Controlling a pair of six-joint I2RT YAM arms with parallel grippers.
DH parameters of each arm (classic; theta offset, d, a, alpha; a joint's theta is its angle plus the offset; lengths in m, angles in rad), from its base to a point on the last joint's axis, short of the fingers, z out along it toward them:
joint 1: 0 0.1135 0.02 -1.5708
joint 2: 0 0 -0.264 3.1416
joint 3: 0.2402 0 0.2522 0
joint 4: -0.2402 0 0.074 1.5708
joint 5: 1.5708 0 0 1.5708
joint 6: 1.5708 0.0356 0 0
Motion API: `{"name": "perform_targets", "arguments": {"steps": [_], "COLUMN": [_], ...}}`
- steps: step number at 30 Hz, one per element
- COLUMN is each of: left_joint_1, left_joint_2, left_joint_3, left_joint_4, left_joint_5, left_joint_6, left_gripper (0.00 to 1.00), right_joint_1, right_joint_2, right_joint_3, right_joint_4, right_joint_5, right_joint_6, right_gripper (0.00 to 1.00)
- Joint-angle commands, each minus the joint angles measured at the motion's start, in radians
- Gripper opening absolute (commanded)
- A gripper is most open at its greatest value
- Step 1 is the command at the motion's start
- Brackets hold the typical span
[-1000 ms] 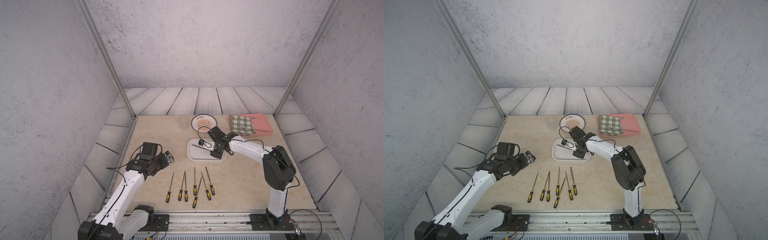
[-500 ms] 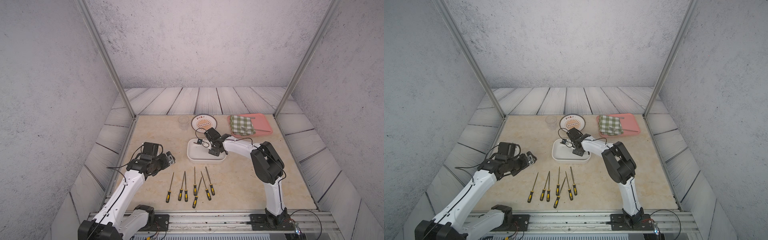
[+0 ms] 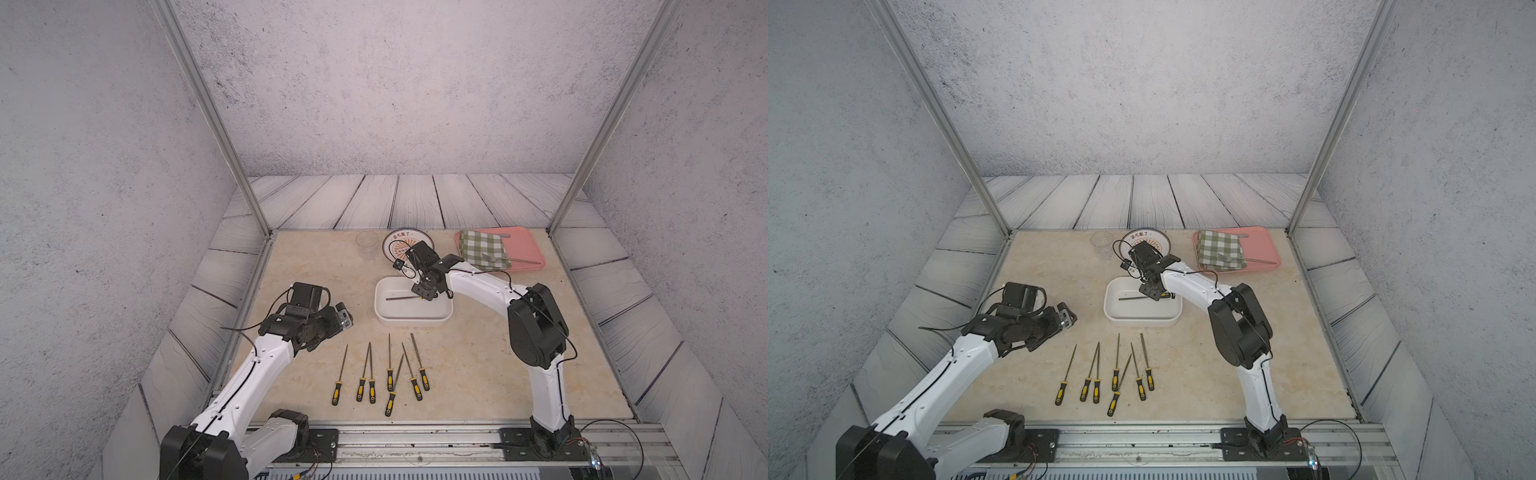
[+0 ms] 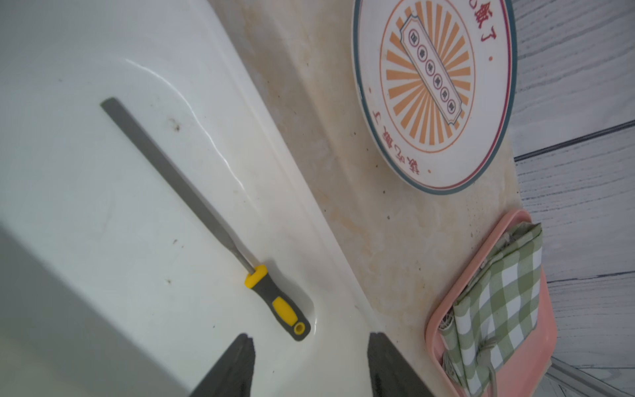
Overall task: Put the file tool into the storage box
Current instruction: Place the file tool in the storage box.
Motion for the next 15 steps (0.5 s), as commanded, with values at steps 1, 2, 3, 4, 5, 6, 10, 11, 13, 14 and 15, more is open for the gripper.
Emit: {"name": "perform_targets", "arguments": {"steps": [1, 2, 3, 4, 5, 6, 10, 11, 13, 14, 15], "left_joint_1": [-0.009, -0.009, -0.009, -0.009, -0.009, -0.011, -0.026, -0.033, -0.051, -0.061, -0.073], "left_joint_2": [0.022, 0.036, 0.048, 0.064, 0.078, 0.093, 0.147, 0.159, 0.191, 0.203, 0.219], "left_joint_3": [0.041, 0.047, 0.053, 0.064, 0.072, 0.081, 0.102, 0.11, 0.127, 0.135, 0.144], "left_joint_4": [0.001, 0.005, 0.005, 0.006, 0.008, 0.013, 0.041, 0.045, 0.043, 0.039, 0.035], "left_joint_5": [-0.021, -0.02, -0.016, -0.01, 0.0, 0.013, 0.057, 0.065, 0.071, 0.07, 0.067], "left_joint_6": [0.013, 0.015, 0.014, 0.013, 0.014, 0.014, 0.007, 0.007, 0.016, 0.021, 0.024], "left_gripper": [0.98, 0.98, 0.98, 0.98, 0.98, 0.98, 0.99, 0.99, 1.0, 1.0, 1.0], "right_joint_1": [-0.002, -0.003, -0.003, -0.002, -0.002, -0.002, -0.001, -0.001, 0.0, 0.0, 0.0], "right_joint_2": [-0.135, -0.168, -0.196, -0.228, -0.255, -0.286, -0.469, -0.511, -0.602, -0.636, -0.669], "right_joint_3": [0.002, -0.008, -0.02, -0.036, -0.045, -0.052, -0.202, -0.247, -0.355, -0.404, -0.456], "right_joint_4": [-0.081, -0.1, -0.123, -0.153, -0.186, -0.226, -0.229, -0.22, -0.188, -0.17, -0.152], "right_joint_5": [-0.042, -0.074, -0.108, -0.145, -0.173, -0.197, -0.243, -0.266, -0.32, -0.342, -0.367], "right_joint_6": [0.18, 0.225, 0.258, 0.285, 0.31, 0.349, 0.504, 0.528, 0.577, 0.612, 0.655], "right_gripper": [0.58, 0.58, 0.58, 0.58, 0.58, 0.58, 0.58, 0.58, 0.59, 0.59, 0.59]}}
